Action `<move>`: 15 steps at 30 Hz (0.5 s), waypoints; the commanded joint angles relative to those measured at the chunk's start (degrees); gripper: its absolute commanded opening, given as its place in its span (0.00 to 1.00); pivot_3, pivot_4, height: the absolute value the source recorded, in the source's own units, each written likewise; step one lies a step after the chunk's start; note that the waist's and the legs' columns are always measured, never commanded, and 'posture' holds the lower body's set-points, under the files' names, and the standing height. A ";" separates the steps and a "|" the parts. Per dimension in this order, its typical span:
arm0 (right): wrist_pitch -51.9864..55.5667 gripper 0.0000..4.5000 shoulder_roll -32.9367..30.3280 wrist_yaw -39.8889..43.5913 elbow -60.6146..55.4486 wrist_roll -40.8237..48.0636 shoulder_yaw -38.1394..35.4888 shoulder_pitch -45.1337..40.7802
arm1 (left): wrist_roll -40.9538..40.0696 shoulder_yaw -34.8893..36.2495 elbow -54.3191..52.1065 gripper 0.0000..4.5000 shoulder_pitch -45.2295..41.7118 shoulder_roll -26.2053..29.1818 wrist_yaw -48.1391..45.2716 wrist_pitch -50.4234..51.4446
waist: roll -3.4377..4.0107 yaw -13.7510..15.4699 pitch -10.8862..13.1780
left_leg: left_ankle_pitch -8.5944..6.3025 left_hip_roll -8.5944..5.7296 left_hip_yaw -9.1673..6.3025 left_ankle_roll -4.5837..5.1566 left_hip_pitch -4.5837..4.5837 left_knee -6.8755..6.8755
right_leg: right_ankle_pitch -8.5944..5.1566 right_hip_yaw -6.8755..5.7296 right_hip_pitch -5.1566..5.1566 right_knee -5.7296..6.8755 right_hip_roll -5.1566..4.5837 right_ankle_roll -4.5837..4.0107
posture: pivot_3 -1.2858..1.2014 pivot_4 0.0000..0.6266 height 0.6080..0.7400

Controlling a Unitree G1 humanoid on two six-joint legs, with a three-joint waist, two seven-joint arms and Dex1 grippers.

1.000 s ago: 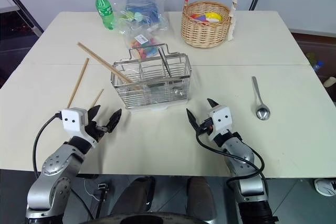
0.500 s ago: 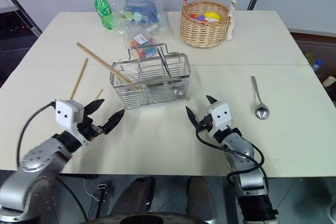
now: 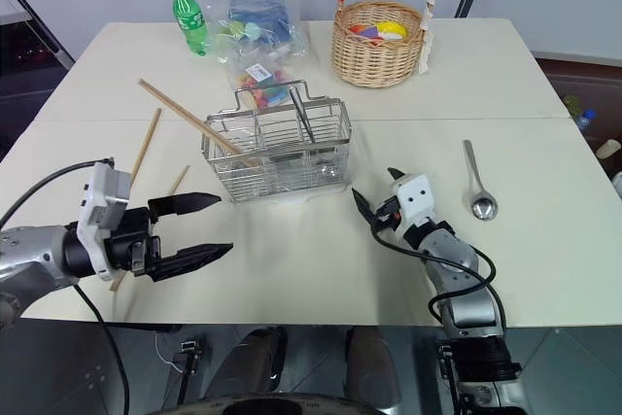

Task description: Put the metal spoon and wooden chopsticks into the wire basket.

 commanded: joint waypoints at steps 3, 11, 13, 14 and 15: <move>10.53 1.00 -4.21 -1.58 -6.65 4.27 -6.88 -3.78 | 4.37 -3.23 3.04 0.98 -1.99 -0.60 -3.64 -4.58 | 0.01 0.10 0.01 | 0.00 0.00 0.01 0.00 -0.02 0.00 | 0.00 0.01 -0.03 0.00 0.00 0.00 | 0.52 0.24 1.00; 30.74 1.00 -14.01 -3.65 -7.39 9.76 -16.60 -12.11 | 9.24 -7.87 6.09 0.98 -3.22 -3.56 -6.41 -9.61 | 0.01 0.13 0.03 | -0.02 0.01 0.08 0.05 -0.06 0.00 | 0.01 0.05 -0.06 -0.03 0.00 0.00 | 0.52 0.24 1.00; 35.16 1.00 -16.14 -3.63 -6.13 10.78 -17.87 -14.00 | 9.83 -8.57 6.15 0.98 -3.40 -4.35 -6.42 -10.23 | 0.02 0.13 0.03 | -0.03 0.02 0.09 0.06 -0.08 0.00 | 0.01 0.06 -0.07 -0.04 0.00 -0.01 | 0.52 0.24 1.00; 37.14 1.00 -17.15 -3.45 -5.21 11.32 -18.48 -14.90 | 10.00 -8.93 6.06 0.98 -3.55 -4.72 -6.23 -10.37 | 0.02 0.15 0.04 | -0.03 0.02 0.10 0.06 -0.07 0.01 | 0.01 0.06 -0.07 -0.04 0.00 -0.01 | 0.52 0.24 1.00; 39.04 1.00 -18.10 -3.51 -3.65 11.63 -19.06 -16.03 | 10.16 -9.24 6.03 0.98 -3.74 -5.08 -6.18 -10.55 | 0.02 0.12 0.04 | -0.03 0.02 0.10 0.07 -0.08 0.01 | 0.01 0.05 -0.07 -0.04 0.00 -0.01 | 0.52 0.24 1.00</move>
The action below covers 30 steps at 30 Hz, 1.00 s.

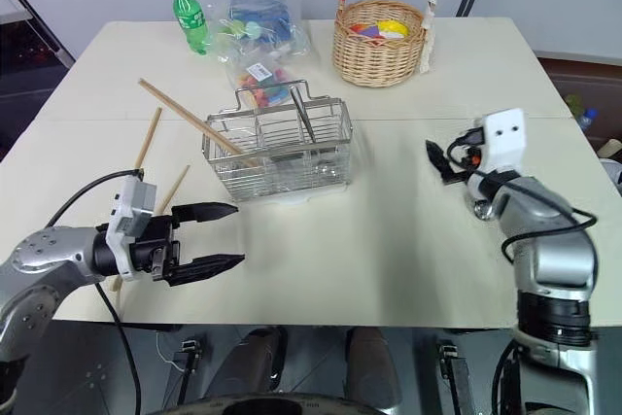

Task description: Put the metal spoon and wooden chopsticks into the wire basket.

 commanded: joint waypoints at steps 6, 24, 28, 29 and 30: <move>13.13 1.00 -8.65 2.17 13.35 2.02 -2.09 -8.42 | 0.93 -2.21 -0.94 0.98 -1.55 -2.37 -0.39 -2.43 | 0.01 -0.04 0.00 | -0.04 0.00 0.06 0.08 0.00 0.01 | 0.01 0.02 0.00 -0.02 0.00 0.00 | 0.52 0.24 1.00; 16.47 1.00 -11.50 10.03 26.93 -0.22 8.17 -15.24 | 3.02 -5.18 1.93 0.98 -6.01 -8.28 0.73 -5.10 | 0.01 -0.06 0.01 | -0.05 0.00 0.11 0.09 -0.02 0.04 | 0.14 0.05 0.01 -0.05 0.00 0.23 | 0.52 0.24 1.00; 16.67 1.00 -12.03 10.97 27.85 -0.55 8.50 -14.69 | 3.48 -5.53 1.83 0.98 -6.04 -9.40 1.47 -5.38 | 0.01 -0.08 0.01 | -0.05 0.00 0.11 0.09 -0.01 0.04 | 0.14 0.05 0.01 -0.06 0.00 0.24 | 0.52 0.24 1.00; 16.81 1.00 -12.10 11.12 27.96 -0.64 8.49 -14.38 | 3.55 -5.58 1.68 0.98 -6.07 -9.72 1.78 -5.35 | 0.00 -0.06 0.01 | -0.05 0.00 0.11 0.09 0.00 0.04 | 0.14 0.05 0.02 -0.06 0.00 0.24 | 0.52 0.24 1.00; 16.98 1.00 -12.17 11.21 28.01 -0.78 8.50 -14.05 | 3.62 -5.62 1.56 0.98 -6.07 -10.00 2.07 -5.33 | 0.01 -0.06 0.01 | -0.05 0.00 0.10 0.09 0.00 0.05 | 0.15 0.04 0.02 -0.05 0.00 0.24 | 0.52 0.24 1.00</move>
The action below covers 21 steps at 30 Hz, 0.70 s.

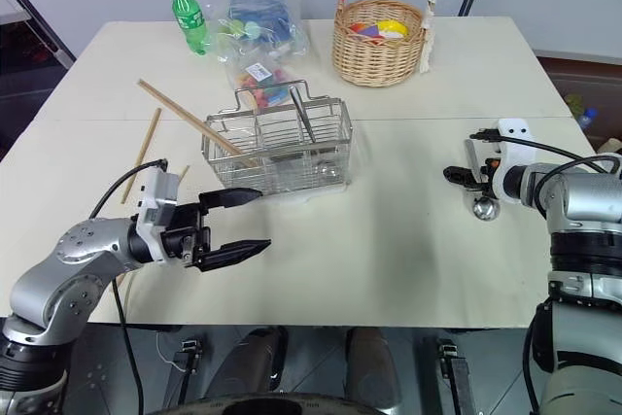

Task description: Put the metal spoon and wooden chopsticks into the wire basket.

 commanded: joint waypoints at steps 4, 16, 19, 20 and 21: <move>1.43 1.00 -1.33 0.74 0.38 -0.39 -0.91 0.92 | 0.50 -0.15 -1.48 0.98 -0.29 -1.10 1.55 -1.19 | -0.01 0.02 -0.01 | 0.00 0.00 0.00 0.00 0.00 0.01 | 0.01 0.01 0.01 0.00 0.00 0.01 | 0.52 0.24 1.00; 5.16 0.31 -0.35 1.14 0.26 0.68 -2.98 1.17 | 0.76 0.39 -1.81 1.00 0.22 -1.10 2.41 -1.47 | -0.02 -0.14 -0.01 | 0.00 0.00 0.00 0.00 0.02 0.01 | 0.01 0.00 0.03 0.00 0.00 0.01 | 0.52 0.24 1.00; 5.76 0.02 -0.19 1.25 -0.18 0.86 -3.06 1.03 | 0.64 0.56 -1.87 1.00 0.15 -0.98 2.49 -1.38 | -0.04 -0.21 -0.02 | 0.00 0.01 0.01 0.00 0.04 0.01 | 0.01 0.00 0.03 0.01 0.02 0.02 | 0.52 0.24 1.00; 5.99 0.02 -0.12 1.28 -0.37 0.99 -3.13 1.04 | 0.53 0.64 -1.88 1.00 0.07 -0.91 2.51 -1.30 | -0.04 -0.14 -0.02 | 0.00 0.01 0.00 0.00 0.04 0.01 | 0.01 0.00 0.04 0.01 0.02 0.02 | 0.52 0.24 1.00; 6.24 0.02 -0.04 1.30 -0.52 1.14 -3.19 1.05 | 0.43 0.70 -1.87 1.00 -0.01 -0.84 2.51 -1.20 | -0.03 -0.10 -0.03 | 0.00 0.01 0.00 0.00 0.03 0.02 | 0.01 0.00 0.04 0.01 0.03 0.02 | 0.52 0.24 1.00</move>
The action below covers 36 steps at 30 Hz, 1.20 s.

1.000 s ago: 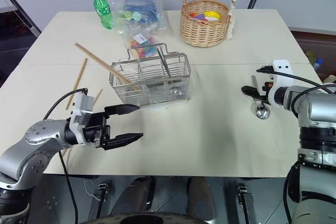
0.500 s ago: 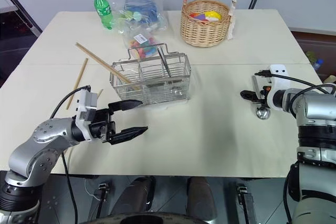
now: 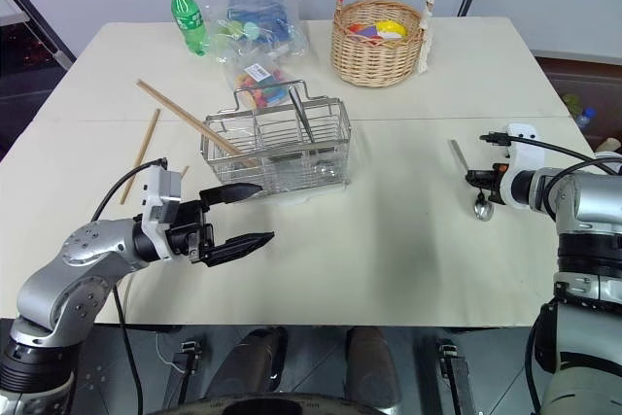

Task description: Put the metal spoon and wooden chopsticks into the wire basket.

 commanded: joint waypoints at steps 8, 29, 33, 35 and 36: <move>-4.54 0.02 2.40 -2.39 -1.12 -1.00 -0.06 -0.78 | -0.61 0.71 -0.21 1.00 -1.87 0.35 -0.53 -0.66 | -0.01 -0.16 -0.01 | 0.00 0.00 0.00 0.00 0.01 0.02 | 0.01 0.00 0.02 0.00 0.00 0.02 | 0.52 0.24 1.00; -28.24 0.02 18.86 -23.68 -26.51 -7.05 0.74 -10.08 | -0.70 1.78 2.94 1.00 -5.19 2.13 -2.18 0.56 | 0.10 -0.37 0.05 | 0.01 0.05 0.04 -0.01 -0.09 -0.04 | 0.23 0.09 -0.22 0.00 0.05 0.14 | 0.52 0.24 1.00; -31.71 0.02 23.60 -20.71 -32.57 -3.43 1.95 -9.52 | -1.15 2.85 2.04 1.00 -4.09 2.83 -1.65 1.05 | 0.11 -0.28 0.05 | 0.02 0.11 0.02 -0.02 -0.08 -0.05 | 0.23 0.09 -0.23 0.03 0.11 0.14 | 0.52 0.24 1.00; -32.44 0.02 25.88 -19.12 -35.18 -0.84 2.32 -9.15 | -1.23 3.37 1.57 1.00 -3.33 2.92 -1.04 1.17 | 0.12 -0.25 0.06 | 0.02 0.11 0.02 -0.02 -0.08 -0.05 | 0.23 0.09 -0.23 0.02 0.11 0.14 | 0.52 0.24 1.00; -32.62 0.02 26.99 -18.57 -36.06 0.42 2.37 -8.99 | -1.19 3.59 1.43 1.00 -3.01 2.88 -0.72 1.17 | 0.12 -0.24 0.06 | 0.02 0.11 0.02 -0.02 -0.08 -0.05 | 0.23 0.09 -0.22 0.02 0.11 0.13 | 0.52 0.24 1.00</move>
